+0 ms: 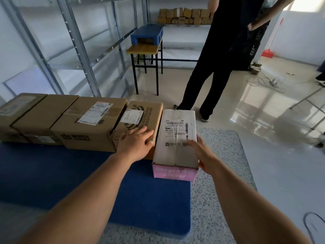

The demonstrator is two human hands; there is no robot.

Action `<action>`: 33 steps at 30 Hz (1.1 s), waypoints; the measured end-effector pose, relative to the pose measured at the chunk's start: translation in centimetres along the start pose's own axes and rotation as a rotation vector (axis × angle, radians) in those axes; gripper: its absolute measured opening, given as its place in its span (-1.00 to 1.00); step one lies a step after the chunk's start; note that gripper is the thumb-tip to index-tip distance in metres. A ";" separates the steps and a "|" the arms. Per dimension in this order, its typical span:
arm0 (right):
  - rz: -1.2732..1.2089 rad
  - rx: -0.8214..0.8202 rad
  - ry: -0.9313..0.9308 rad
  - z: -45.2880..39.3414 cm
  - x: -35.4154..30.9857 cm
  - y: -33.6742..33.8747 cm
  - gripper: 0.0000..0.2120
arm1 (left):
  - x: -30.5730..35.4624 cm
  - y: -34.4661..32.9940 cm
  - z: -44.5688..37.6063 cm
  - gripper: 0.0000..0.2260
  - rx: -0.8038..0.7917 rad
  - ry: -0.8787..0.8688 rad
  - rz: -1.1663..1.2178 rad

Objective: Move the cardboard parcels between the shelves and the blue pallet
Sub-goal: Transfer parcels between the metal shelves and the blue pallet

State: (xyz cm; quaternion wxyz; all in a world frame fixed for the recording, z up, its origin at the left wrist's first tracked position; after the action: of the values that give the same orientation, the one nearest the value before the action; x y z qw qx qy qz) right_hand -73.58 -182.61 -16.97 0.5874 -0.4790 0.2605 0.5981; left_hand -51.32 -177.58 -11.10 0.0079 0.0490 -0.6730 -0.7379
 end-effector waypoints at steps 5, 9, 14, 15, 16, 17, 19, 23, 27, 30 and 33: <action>-0.009 -0.015 0.000 -0.5 0.0 0.2 -0.50 | -0.1 -0.1 -0.1 -0.56 0.001 0.017 0.002; 0.030 -0.042 0.008 -0.6 -0.2 0.0 -0.60 | -0.3 0.1 -0.1 -0.58 0.021 0.037 0.012; 0.059 -0.054 0.034 -0.5 -0.4 -0.4 -0.60 | -0.4 0.0 0.0 -0.57 0.031 0.040 -0.010; 0.071 -0.059 0.040 -0.4 -0.4 -0.5 -0.59 | -0.4 0.0 0.0 -0.57 0.031 0.039 -0.010; 0.084 -0.062 0.041 -0.3 -0.4 -0.5 -0.60 | -0.5 0.0 0.0 -0.57 0.029 0.040 -0.006; 0.095 -0.061 0.039 -0.2 -0.4 -0.5 -0.60 | -0.5 0.0 0.0 -0.57 0.027 0.039 -0.002; 0.101 -0.059 0.025 -0.1 -0.6 -0.6 -0.62 | -0.5 -0.1 0.0 -0.57 0.019 0.034 -0.006; 0.151 -0.014 0.010 0.6 -1.7 -1.5 -0.73 | -0.6 0.2 0.2 -0.53 -0.018 -0.001 -0.002; 0.475 0.233 0.124 1.8 -3.5 -3.1 -0.48 | -1.7 0.9 1.7 -0.51 0.073 -0.007 0.135; 0.866 0.360 0.297 4.0 -4.5 -5.3 -0.35 | -3.1 1.5 3.7 -0.53 0.207 0.020 0.149; 0.986 0.348 0.521 7.3 -4.1 -9.3 -0.47 | -4.7 1.6 6.5 -0.53 0.295 0.042 0.194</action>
State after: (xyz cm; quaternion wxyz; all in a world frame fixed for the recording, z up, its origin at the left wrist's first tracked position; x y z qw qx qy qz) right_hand -67.32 -176.49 -8.11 0.2259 -0.3290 0.6830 0.6117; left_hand -47.28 -170.92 -8.65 0.0861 -0.0002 -0.7752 -0.6258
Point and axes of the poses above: each hand's wrist, its own z-axis away from the middle knuckle, its own y-axis out of the back of the hand, x = y × z, the point moved 3 cm from there along -z, towards the middle knuckle, and after that the axes turned 15 degrees about -z, right-handed, at the moved point
